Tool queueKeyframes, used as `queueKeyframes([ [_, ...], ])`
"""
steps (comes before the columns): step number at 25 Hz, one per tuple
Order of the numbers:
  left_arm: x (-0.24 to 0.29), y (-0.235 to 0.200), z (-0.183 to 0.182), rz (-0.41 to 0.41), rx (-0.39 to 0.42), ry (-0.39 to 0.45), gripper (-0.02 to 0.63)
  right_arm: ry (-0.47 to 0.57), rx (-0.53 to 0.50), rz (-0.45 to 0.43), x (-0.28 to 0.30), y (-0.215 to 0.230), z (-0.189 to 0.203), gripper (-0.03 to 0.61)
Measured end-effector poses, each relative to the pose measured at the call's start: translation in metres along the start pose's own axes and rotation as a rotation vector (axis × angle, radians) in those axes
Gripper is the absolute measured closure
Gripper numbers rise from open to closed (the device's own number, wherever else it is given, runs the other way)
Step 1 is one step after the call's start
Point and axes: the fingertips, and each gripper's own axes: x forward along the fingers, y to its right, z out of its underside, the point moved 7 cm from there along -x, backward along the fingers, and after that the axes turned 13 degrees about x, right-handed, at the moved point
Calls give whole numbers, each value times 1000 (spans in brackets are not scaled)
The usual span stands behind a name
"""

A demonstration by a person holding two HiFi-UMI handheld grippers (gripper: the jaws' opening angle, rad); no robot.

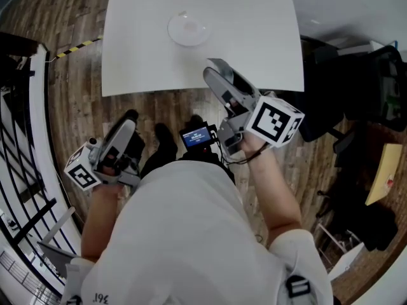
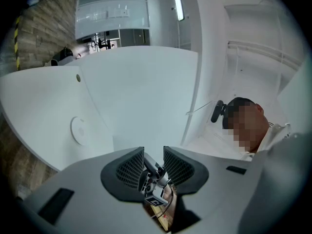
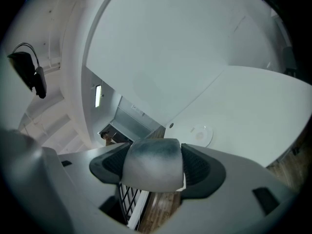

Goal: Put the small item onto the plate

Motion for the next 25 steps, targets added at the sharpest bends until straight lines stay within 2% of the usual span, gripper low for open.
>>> queueKeyframes([
  [7,3,-11,-8,12,26,-56,505,-18,-63,77,15,7,3,258],
  [13,2,-23,-13,-17,68,-90,505,-56,-125,138,38,19,4,258],
  [25,14,-44,-12,-61,143,-134,502,-191,-334,292,98,59,-18,258],
])
